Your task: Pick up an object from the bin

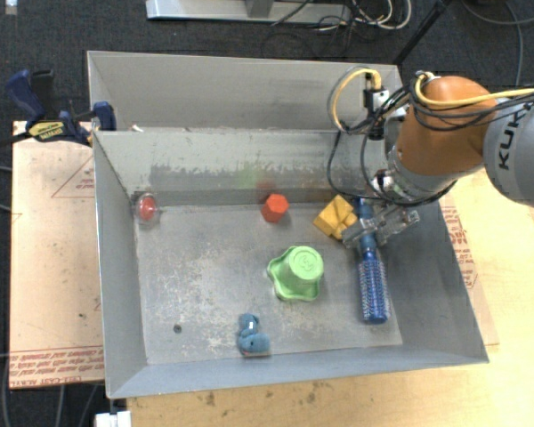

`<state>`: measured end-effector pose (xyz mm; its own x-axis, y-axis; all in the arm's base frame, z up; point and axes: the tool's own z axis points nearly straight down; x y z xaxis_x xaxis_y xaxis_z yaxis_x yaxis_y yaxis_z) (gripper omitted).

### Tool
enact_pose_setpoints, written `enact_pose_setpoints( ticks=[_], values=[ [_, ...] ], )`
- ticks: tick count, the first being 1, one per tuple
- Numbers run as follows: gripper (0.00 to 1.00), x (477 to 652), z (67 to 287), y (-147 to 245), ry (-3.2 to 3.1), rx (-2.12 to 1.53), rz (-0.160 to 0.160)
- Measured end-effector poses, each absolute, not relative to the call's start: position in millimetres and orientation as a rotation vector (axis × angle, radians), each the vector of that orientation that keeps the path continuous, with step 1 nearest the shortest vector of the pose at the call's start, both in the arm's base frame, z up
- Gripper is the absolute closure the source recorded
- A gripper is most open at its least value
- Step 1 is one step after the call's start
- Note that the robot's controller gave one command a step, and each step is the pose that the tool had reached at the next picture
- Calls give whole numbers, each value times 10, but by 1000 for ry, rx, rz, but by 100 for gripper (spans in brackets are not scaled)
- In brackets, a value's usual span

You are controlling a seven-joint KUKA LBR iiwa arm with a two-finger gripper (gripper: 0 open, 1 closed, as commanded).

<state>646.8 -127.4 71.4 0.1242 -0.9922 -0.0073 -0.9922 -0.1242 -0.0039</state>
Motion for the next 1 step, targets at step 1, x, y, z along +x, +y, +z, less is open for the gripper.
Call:
enact_pose_setpoints(
  ticks=[1],
  values=[
    [100,6473,714,-1242,2070,-2345,9]
  ],
)
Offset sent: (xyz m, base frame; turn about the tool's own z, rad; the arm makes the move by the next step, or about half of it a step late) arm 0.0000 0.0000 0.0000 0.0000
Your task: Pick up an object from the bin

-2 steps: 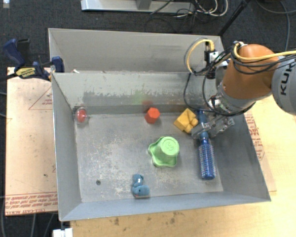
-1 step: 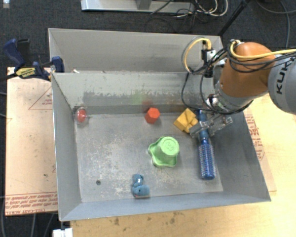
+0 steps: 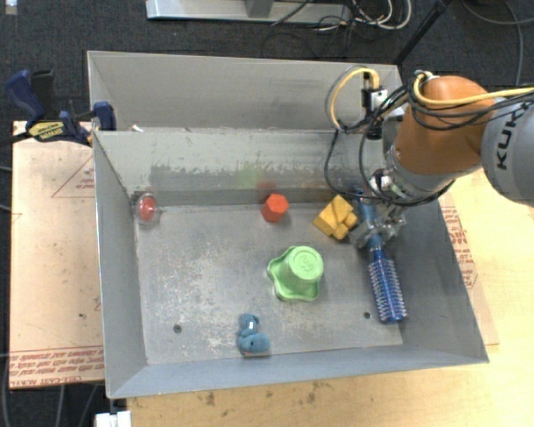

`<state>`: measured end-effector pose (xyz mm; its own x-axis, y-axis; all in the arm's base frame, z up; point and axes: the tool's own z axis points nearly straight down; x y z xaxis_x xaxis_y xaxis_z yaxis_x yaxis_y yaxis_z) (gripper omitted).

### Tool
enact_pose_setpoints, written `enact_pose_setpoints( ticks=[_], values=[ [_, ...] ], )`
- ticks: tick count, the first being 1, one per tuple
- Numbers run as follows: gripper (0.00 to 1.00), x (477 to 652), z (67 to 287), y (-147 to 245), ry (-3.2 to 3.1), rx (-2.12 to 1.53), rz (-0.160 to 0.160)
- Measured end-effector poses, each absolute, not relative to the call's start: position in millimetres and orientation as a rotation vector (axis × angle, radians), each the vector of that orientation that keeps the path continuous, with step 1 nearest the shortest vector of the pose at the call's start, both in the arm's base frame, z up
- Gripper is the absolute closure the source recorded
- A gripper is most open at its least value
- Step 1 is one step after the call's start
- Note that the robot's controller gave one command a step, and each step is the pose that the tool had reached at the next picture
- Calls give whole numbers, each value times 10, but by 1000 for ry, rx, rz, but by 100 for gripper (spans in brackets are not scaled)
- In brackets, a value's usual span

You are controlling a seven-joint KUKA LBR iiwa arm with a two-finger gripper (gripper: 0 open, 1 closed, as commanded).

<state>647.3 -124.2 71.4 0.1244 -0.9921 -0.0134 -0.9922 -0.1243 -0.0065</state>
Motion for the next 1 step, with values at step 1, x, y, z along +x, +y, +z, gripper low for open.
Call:
enact_pose_setpoints(
  ticks=[1],
  values=[
    [100,6294,1605,-1345,1220,-2888,-1]
  ],
)
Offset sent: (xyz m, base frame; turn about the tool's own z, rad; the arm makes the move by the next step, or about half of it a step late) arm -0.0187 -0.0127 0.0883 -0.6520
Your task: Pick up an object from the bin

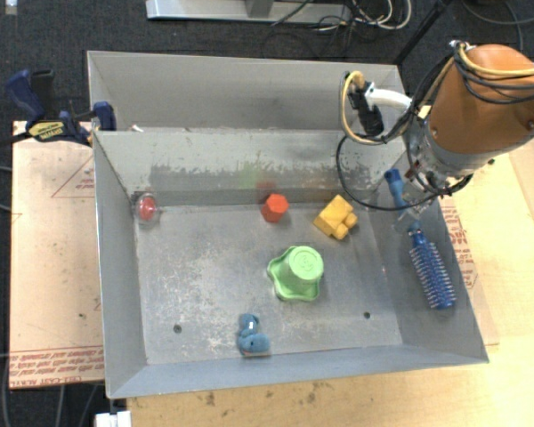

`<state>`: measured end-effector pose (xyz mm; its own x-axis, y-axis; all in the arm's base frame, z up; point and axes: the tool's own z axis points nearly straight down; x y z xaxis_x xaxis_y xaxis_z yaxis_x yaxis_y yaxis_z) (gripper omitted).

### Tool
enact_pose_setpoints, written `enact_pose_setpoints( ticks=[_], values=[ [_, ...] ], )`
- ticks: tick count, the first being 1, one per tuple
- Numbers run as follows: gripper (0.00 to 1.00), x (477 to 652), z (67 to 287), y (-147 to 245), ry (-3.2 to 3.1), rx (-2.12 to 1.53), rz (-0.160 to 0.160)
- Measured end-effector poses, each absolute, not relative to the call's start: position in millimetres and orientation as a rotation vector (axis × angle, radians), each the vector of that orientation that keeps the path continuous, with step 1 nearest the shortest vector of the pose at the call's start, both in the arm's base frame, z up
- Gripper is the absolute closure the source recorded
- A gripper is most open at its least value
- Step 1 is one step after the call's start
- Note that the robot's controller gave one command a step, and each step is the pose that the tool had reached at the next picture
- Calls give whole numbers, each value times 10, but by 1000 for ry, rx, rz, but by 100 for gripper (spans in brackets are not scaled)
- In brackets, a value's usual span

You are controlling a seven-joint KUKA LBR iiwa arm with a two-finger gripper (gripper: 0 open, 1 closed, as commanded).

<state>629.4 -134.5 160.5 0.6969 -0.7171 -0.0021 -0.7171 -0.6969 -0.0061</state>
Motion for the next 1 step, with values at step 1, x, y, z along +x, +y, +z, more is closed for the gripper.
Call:
enact_pose_setpoints(
  ticks=[1],
  values=[
    [100,6091,2315,-1314,1248,-2878,-6]
  ],
)
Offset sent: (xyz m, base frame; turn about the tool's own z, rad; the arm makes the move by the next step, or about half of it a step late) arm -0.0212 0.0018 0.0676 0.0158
